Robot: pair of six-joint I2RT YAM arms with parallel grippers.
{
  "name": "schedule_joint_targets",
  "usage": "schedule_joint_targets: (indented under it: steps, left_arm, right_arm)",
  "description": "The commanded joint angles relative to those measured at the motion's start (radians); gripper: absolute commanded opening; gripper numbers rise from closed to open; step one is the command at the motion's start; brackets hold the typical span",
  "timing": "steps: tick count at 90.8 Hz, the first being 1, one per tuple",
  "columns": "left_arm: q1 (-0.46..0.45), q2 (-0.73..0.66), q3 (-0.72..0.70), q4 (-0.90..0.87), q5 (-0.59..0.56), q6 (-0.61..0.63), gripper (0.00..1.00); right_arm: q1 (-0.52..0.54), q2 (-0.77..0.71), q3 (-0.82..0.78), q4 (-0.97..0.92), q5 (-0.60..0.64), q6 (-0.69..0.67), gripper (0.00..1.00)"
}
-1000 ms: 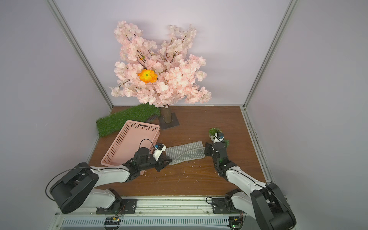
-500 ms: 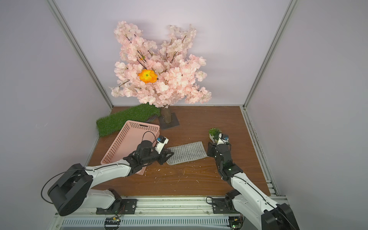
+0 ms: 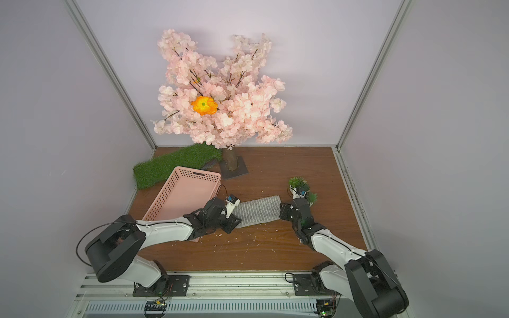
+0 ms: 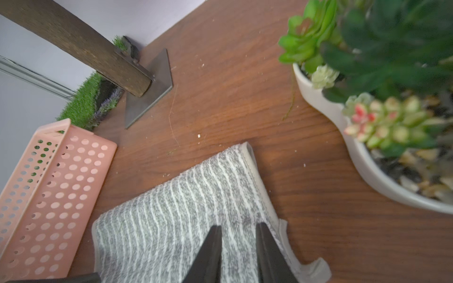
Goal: Fold the square dishcloth
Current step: Smooth out the cleaning item at the center of the board.
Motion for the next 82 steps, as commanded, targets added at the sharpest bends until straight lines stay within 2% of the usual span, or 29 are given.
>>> schedule_joint_targets:
  steps: [1, 16, 35, 53, 66, 82]
  left_arm:
    - [-0.007, 0.023, 0.028, -0.108, -0.113, -0.046, 0.27]
    - [-0.008, 0.049, 0.043, -0.150, -0.176, -0.078, 0.27]
    - [-0.006, 0.031, 0.059, -0.179, -0.219, -0.102, 0.28]
    - [-0.007, -0.023, 0.114, -0.259, -0.321, -0.126, 0.30]
    - [-0.007, -0.049, 0.166, -0.264, -0.330, -0.157, 0.31]
    - [-0.007, -0.031, 0.200, -0.183, -0.313, -0.181, 0.29]
  right_arm:
    - [0.008, 0.062, 0.018, 0.065, -0.059, 0.030, 0.22]
    - [0.008, 0.149, -0.004, 0.113, -0.109, 0.070, 0.18]
    - [0.008, 0.206, -0.013, 0.106, -0.086, 0.085, 0.16]
    - [0.009, 0.142, 0.036, 0.027, -0.060, 0.059, 0.16]
    - [0.016, 0.058, 0.082, -0.034, -0.039, 0.043, 0.20]
    - [0.030, 0.049, 0.095, 0.065, -0.079, 0.081, 0.21]
